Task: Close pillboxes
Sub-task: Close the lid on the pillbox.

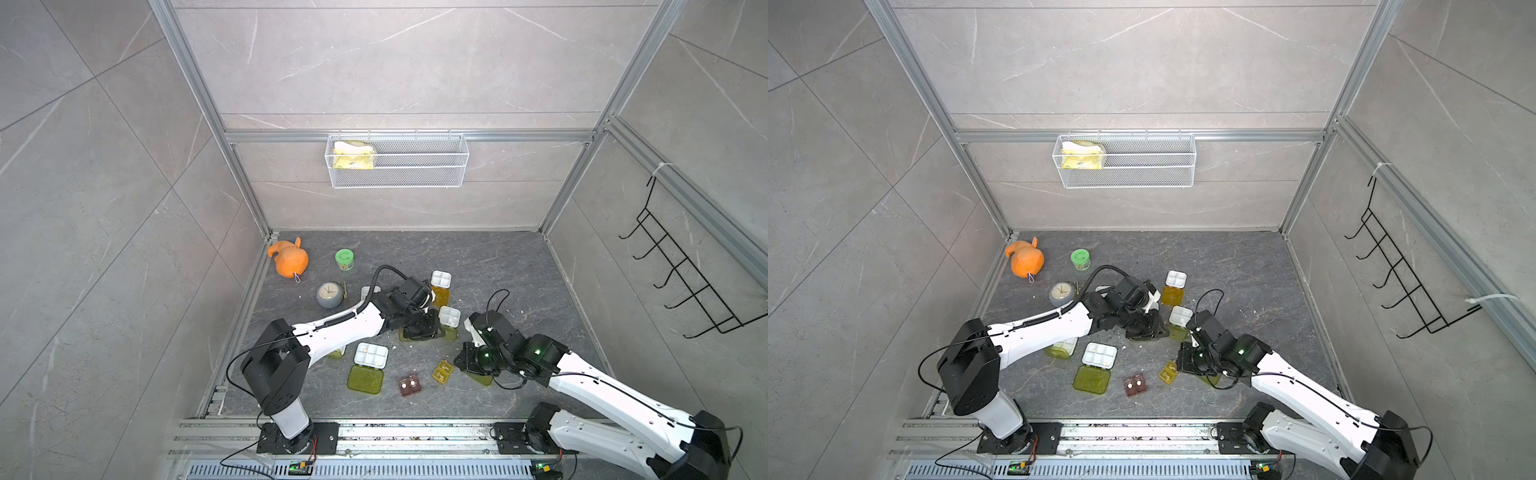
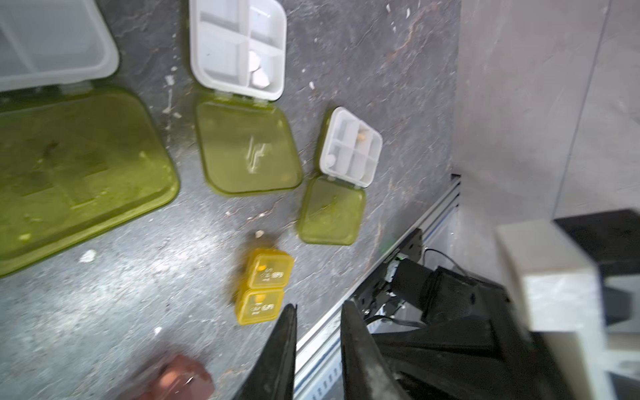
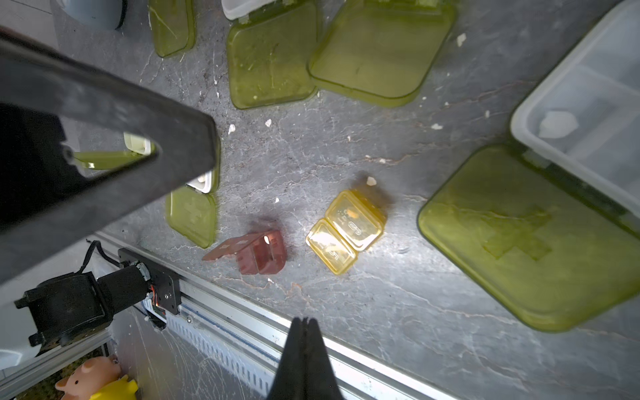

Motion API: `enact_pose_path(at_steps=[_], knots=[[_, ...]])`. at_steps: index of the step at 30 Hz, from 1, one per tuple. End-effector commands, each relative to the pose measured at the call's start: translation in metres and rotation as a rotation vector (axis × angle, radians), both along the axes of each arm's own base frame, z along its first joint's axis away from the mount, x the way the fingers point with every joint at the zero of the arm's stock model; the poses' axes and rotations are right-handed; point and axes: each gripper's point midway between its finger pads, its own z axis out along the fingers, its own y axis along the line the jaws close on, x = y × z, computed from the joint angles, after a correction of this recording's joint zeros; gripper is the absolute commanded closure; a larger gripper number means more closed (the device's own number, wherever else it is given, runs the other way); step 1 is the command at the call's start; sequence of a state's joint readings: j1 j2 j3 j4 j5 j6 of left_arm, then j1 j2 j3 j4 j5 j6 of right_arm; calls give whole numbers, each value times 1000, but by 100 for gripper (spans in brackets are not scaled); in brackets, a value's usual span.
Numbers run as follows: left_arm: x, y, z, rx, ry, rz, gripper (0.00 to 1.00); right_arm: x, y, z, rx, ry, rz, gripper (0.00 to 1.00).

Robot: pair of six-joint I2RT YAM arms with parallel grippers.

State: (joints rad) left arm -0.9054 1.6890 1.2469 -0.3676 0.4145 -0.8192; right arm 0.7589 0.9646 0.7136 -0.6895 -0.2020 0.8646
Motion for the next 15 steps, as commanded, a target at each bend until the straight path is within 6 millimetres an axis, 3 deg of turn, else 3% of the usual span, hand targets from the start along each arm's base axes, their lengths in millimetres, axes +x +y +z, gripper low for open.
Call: enact_pose_path(at_steps=[1,8,15], knots=[[-2,-13,2,-22,25,-45,70,-10,-21,-15,-71,33,-38,100],[-8,-33,-12,-27,69,-91,62,-17,-39,-30,-102,70,-78,97],[-13,-45,-30,-17,113,-126,56,-13,-45,-51,-81,150,-122,68]])
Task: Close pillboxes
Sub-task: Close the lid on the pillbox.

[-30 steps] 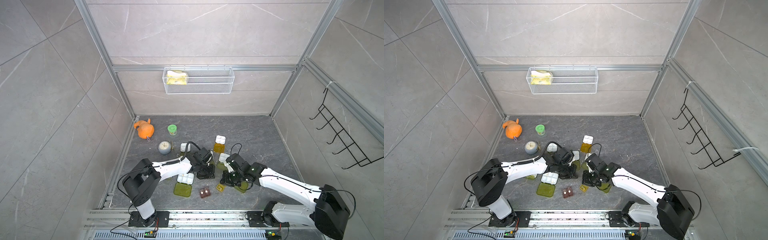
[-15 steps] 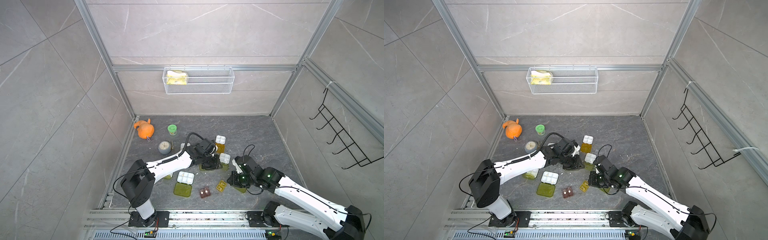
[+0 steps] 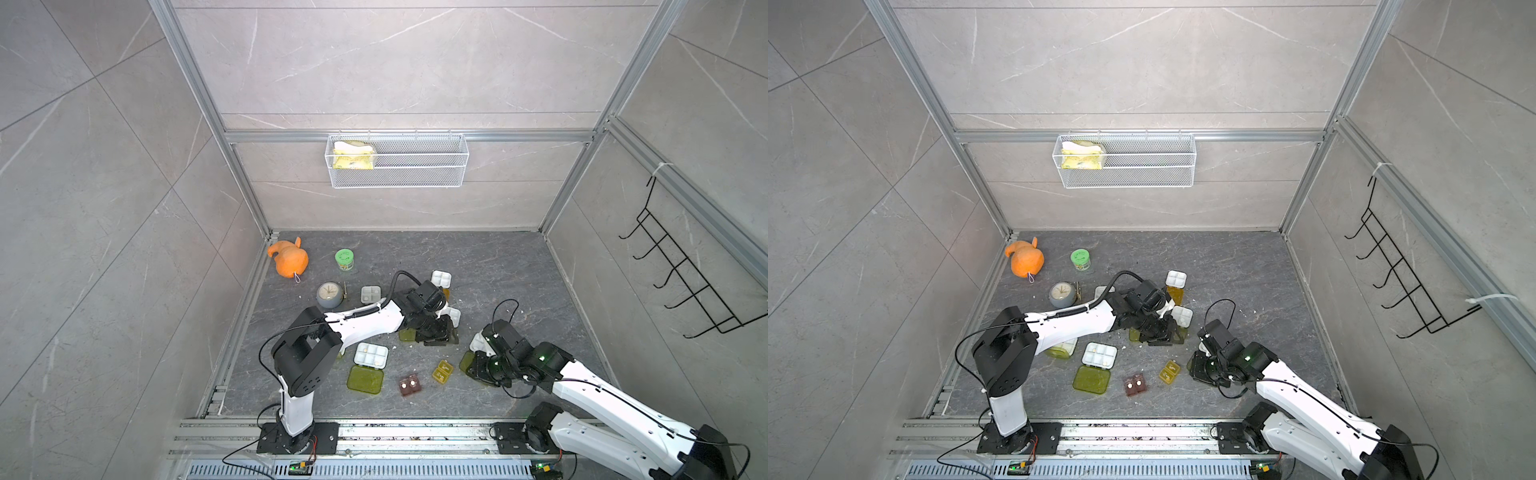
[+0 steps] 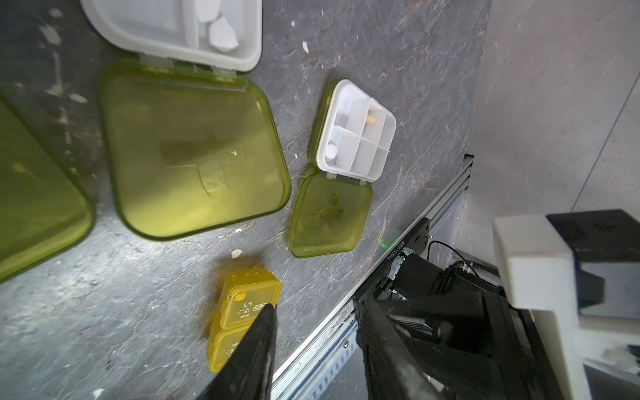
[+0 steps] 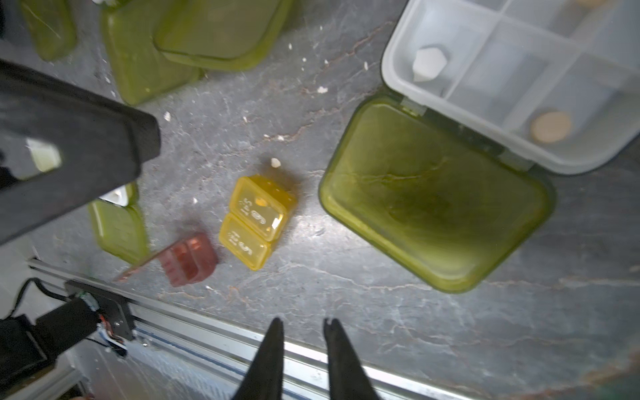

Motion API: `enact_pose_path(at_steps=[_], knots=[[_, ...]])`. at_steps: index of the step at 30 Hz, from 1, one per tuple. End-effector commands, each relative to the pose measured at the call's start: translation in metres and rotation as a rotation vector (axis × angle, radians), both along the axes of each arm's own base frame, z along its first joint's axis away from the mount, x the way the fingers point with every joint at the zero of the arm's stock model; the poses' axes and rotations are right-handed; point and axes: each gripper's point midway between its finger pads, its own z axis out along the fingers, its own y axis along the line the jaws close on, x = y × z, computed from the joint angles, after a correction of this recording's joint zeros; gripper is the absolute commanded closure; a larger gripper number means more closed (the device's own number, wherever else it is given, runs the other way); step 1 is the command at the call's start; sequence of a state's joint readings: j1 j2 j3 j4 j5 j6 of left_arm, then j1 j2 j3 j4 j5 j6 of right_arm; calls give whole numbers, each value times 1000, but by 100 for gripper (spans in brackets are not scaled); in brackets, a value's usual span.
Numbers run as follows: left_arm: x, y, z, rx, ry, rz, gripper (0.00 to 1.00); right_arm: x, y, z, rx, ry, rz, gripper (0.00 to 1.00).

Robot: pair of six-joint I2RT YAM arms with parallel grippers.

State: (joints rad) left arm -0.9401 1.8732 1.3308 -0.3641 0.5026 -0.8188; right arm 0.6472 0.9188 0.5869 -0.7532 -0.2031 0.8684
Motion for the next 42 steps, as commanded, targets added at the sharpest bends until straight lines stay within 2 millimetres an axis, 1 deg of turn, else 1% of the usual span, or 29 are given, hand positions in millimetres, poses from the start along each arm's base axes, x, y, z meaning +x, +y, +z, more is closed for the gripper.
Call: enact_pose_path(at_steps=[1,3,6,13,14,17,24,29,33,37,40,42], knots=[[-1,-15,10,-50,5,-39,56,2,-1,-8,20,42,-13,65],[-1,-17,5,-45,14,-44,56,8,-5,-9,28,49,-26,56],[1,-20,-1,-40,27,-46,55,17,-11,-11,40,63,-42,49],[4,-29,-8,-34,39,-71,54,41,-24,-9,51,72,-76,39],[5,-30,-10,-32,42,-73,54,44,-27,-8,49,72,-83,36],[4,-32,-15,-30,54,-78,54,53,-37,-7,43,81,-106,34],[4,-35,-24,-25,74,-94,54,68,-71,-10,37,89,-238,33],[3,-34,-31,-16,94,-97,54,79,-87,-14,51,94,-310,33],[2,-34,-33,-14,101,-102,53,90,-91,-13,78,77,-317,34],[0,-33,-35,-14,109,-103,54,106,-93,-7,89,30,-310,35],[-1,-32,-32,-21,106,-96,53,120,-96,0,80,-3,-305,35],[-2,-30,-29,-23,103,-85,53,127,-95,0,87,-9,-296,35]])
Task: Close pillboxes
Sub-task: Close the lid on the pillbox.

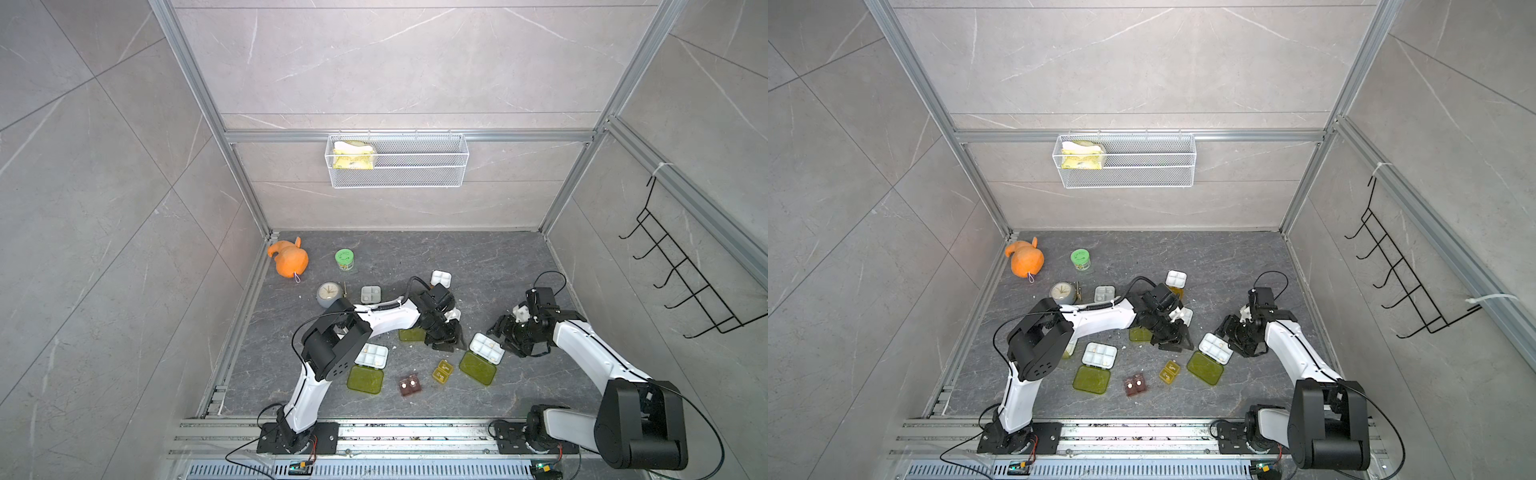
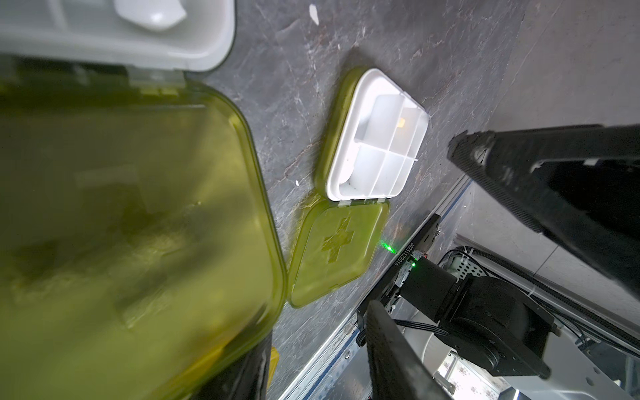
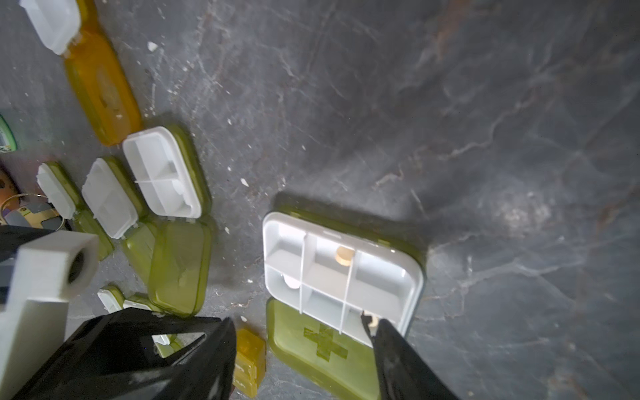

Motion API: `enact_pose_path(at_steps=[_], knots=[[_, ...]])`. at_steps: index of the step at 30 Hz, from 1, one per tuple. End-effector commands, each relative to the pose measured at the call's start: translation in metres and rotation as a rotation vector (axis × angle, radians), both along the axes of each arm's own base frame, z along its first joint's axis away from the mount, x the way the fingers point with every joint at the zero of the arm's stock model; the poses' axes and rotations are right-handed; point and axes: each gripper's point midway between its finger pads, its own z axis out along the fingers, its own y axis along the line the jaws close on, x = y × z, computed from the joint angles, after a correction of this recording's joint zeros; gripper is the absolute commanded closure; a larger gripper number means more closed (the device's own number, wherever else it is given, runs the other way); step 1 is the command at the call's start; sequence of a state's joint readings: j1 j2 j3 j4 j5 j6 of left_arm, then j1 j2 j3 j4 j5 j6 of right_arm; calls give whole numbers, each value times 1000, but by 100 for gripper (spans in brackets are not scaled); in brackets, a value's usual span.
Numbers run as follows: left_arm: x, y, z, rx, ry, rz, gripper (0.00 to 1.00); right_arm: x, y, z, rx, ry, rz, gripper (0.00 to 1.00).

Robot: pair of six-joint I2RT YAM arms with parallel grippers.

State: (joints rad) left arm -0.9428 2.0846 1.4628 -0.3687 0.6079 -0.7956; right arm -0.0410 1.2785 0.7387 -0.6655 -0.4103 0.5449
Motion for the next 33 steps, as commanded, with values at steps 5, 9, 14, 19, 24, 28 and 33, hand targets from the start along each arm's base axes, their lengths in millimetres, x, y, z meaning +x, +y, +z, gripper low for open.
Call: enact_pose_path(at_steps=[5,9,14,19,24,28,33], knots=[[-15,-4,21,-48,8,-14,51,36,1,1,8,-40,49,35],[-35,-12,22,-47,9,-58,49,50,0,-5,5,-25,74,35],[-55,-18,17,-23,7,-82,47,58,-7,-13,0,-5,86,35],[-65,-20,15,-8,1,-90,44,58,-8,-23,36,24,63,35],[-71,-20,9,13,5,-80,43,55,-7,-30,50,41,52,35],[-74,-22,2,20,23,-74,42,50,-6,-34,59,50,50,35],[-76,-27,-11,22,47,-72,42,39,-5,-43,63,74,51,35]])
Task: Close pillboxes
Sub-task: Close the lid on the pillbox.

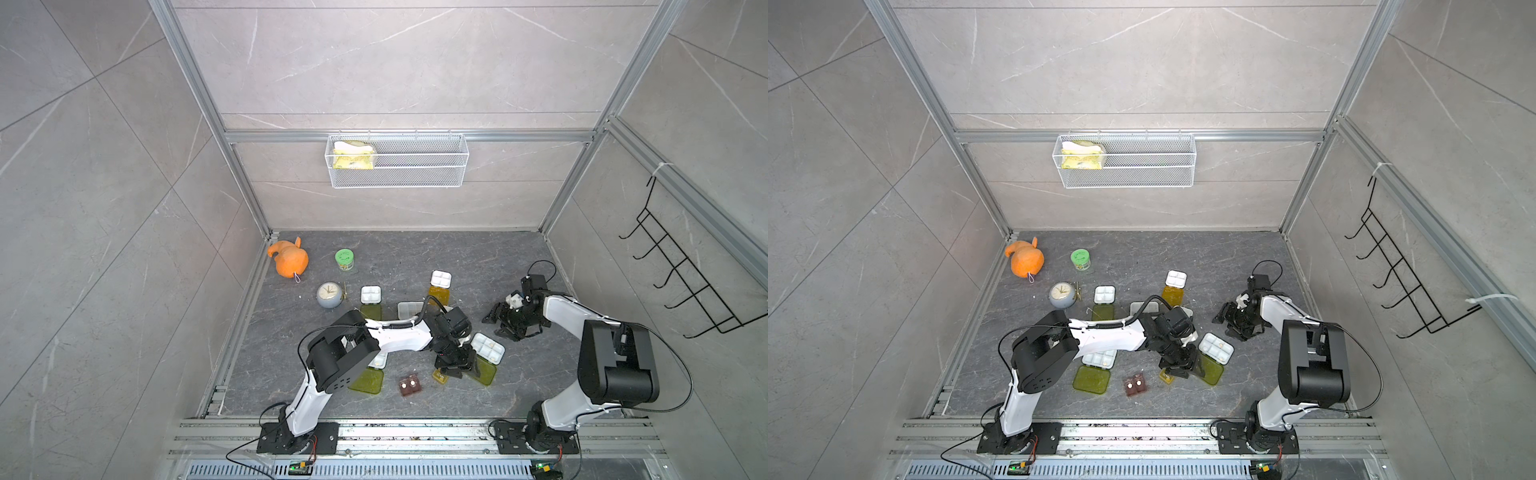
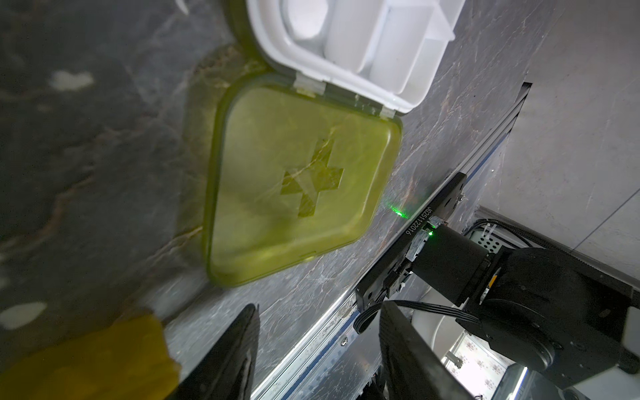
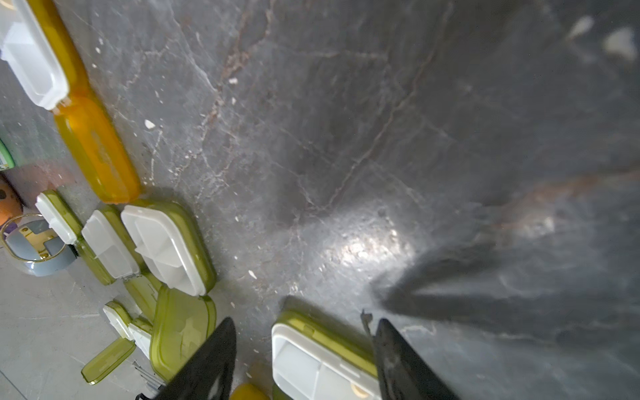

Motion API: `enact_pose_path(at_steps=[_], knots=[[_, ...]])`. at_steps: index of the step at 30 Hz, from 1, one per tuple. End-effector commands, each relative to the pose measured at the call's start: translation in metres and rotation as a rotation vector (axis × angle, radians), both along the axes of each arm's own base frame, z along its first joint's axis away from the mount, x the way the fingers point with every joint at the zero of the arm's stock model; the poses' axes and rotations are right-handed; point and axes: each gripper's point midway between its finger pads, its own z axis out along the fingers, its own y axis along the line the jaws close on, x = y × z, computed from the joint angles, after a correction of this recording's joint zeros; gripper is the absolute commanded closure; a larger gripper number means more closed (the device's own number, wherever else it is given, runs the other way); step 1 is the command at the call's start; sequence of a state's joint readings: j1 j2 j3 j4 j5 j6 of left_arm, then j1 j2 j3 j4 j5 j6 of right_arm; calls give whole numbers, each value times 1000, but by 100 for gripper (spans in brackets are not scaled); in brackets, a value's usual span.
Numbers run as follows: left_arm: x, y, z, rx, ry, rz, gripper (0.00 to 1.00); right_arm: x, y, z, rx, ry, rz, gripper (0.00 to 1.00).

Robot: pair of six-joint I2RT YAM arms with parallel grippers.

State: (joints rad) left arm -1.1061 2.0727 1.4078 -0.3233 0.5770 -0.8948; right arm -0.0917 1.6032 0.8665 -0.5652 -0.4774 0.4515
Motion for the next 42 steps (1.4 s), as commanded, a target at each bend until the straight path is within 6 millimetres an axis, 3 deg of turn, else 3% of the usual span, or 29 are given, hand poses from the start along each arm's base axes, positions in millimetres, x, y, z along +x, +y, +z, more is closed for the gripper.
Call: enact_pose_path(at_steps=[1,10,19,36,42], knots=[[-2,-7,-2,-17,15,8,42,-9,2,-9,16,24,3,35],[0,-13,-10,-26,26,14,42,-27,2,-15,17,54,0,35],[4,-12,-4,-28,0,22,41,-47,0,-18,-2,77,-2,35],[26,9,-11,55,-37,123,28,-65,0,-10,2,93,-46,35],[30,2,2,9,-45,130,27,-66,2,-10,10,92,-44,35]])
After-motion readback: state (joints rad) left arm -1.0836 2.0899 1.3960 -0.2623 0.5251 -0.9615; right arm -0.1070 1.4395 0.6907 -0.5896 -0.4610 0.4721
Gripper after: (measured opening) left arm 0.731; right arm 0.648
